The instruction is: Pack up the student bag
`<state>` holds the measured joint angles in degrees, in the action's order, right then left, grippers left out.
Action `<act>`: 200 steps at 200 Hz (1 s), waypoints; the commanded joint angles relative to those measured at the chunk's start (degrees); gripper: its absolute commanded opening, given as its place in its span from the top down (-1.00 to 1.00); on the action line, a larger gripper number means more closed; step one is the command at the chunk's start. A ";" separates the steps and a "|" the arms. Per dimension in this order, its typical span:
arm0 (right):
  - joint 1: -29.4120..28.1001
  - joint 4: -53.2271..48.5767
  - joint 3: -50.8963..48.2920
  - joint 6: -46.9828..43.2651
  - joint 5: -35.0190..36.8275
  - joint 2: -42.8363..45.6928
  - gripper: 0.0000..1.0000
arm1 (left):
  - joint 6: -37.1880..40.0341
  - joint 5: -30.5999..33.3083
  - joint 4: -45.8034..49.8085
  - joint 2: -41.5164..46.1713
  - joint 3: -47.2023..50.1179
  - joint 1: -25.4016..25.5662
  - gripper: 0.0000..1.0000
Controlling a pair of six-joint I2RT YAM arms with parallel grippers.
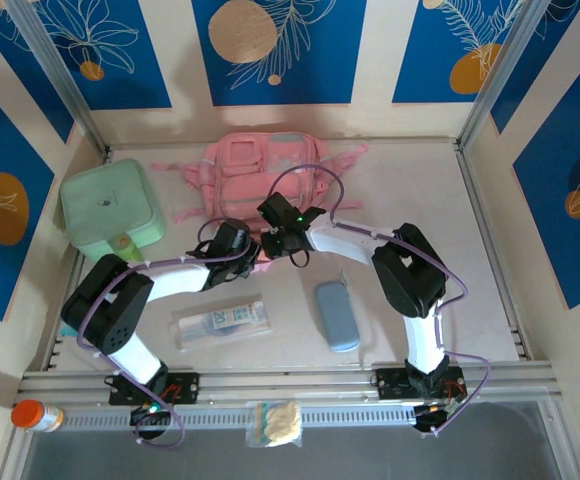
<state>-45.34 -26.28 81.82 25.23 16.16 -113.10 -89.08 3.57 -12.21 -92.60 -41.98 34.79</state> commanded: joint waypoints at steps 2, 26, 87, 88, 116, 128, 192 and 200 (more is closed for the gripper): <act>-0.34 -0.84 0.77 -0.78 2.81 -3.39 0.49 | 0.47 1.11 -0.05 1.06 1.67 0.37 1.00; -0.36 -1.90 0.56 -1.82 4.99 -2.76 0.61 | 0.55 1.17 -0.02 1.38 1.90 0.39 1.00; 1.98 -2.20 -4.27 -0.95 3.53 4.59 1.00 | 3.15 3.60 4.05 3.70 2.39 0.05 1.00; 2.08 -2.15 -4.42 -0.88 3.22 4.70 1.00 | 3.18 3.62 4.22 3.76 2.41 0.08 1.00; 3.96 -0.86 -8.48 0.12 -0.58 8.88 1.00 | 4.02 4.29 5.35 5.53 4.60 -0.61 1.00; 5.00 -0.54 -10.02 0.68 -2.03 10.26 1.00 | 4.42 4.13 5.64 6.40 5.95 -1.64 1.00; 0.83 -2.47 -3.34 1.99 -2.04 7.33 0.87 | 6.93 -0.12 2.61 6.91 5.76 -2.88 1.00; 1.16 -4.13 -1.62 5.62 -3.40 6.63 0.81 | 6.82 -0.53 1.88 7.07 5.75 -2.75 1.00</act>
<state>-43.64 -27.27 75.20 24.93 15.22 -105.62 -83.83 4.45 -11.20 -85.45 -35.62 32.36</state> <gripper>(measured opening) 0.062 0.054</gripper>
